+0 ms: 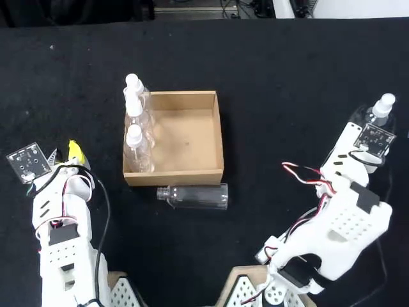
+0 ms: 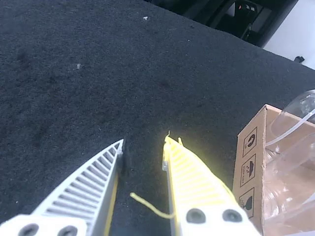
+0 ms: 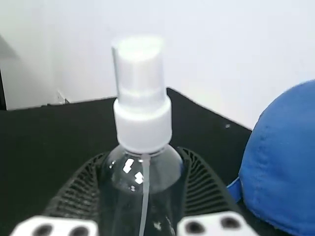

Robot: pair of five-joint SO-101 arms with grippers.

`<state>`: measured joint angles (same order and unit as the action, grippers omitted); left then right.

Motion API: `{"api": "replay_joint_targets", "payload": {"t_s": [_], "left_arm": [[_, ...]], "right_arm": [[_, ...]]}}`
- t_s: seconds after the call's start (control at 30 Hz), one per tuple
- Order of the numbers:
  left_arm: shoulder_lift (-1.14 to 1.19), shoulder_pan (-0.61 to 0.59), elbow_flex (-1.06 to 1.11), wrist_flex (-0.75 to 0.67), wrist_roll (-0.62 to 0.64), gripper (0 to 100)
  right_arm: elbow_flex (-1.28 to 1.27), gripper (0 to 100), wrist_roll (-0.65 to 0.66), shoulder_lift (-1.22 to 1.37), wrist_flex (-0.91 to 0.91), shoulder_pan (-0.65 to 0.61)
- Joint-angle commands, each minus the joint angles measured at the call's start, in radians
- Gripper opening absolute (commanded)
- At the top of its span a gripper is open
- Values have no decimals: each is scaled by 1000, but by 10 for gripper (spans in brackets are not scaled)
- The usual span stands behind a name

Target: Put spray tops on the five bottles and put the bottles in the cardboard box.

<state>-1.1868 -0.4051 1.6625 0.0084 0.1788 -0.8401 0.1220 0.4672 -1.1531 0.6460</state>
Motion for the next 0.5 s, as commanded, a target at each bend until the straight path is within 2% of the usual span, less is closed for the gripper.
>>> {"api": "replay_joint_targets", "payload": {"t_s": [0.0, 0.33, 0.47], "left_arm": [[-18, 2, 10, -21, -11, 116], [-18, 2, 15, -21, -11, 116], [-18, 2, 15, -21, -11, 116]], "right_arm": [[-51, 11, 9, -131, 6, -29], [-76, 12, 9, -136, 8, -28], [-56, 13, 11, -116, 78, -28]]}}
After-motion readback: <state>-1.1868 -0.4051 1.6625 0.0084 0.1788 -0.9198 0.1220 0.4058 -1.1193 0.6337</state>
